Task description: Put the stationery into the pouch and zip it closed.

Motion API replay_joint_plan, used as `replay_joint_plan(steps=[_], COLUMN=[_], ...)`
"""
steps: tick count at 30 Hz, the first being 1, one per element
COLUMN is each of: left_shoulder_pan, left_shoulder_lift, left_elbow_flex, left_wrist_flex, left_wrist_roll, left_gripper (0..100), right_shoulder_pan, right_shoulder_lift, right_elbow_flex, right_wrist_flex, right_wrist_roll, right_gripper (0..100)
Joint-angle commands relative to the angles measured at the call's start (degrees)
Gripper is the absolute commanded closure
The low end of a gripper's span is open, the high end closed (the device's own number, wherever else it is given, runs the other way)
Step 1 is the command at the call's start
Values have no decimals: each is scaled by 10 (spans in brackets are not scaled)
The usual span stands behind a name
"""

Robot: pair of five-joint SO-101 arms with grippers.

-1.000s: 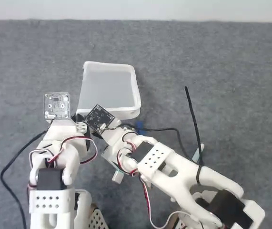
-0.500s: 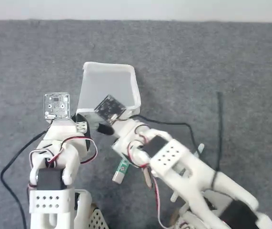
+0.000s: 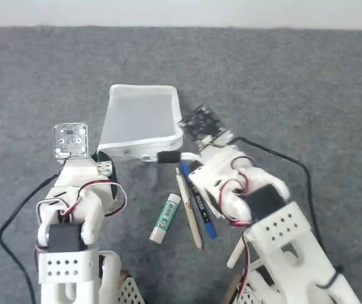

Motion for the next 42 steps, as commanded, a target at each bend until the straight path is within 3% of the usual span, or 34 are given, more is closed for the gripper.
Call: replay_joint_plan(steps=[1, 18, 24, 32, 42], left_shoulder_pan=[-13, -15, -13, -16, -13], left_shoulder_lift=[-8, -8, -8, -5, -4], left_elbow_flex=[-41, -41, -41, -36, 5], left_wrist_flex=[-3, -1, 0, 2, -47], left_wrist_roll=[12, 12, 12, 54, 25], left_gripper=[991, 991, 980, 765, 771], right_shoulder_pan=[44, 184, 100, 43, 40], right_shoulder_lift=[-48, -126, -170, -284, -362], right_elbow_flex=[-11, -11, -11, -11, -11], right_wrist_flex=[17, 19, 36, 73, 81], right_wrist_roll=[5, -58, -25, -6, -4], right_gripper=[992, 992, 992, 992, 992])
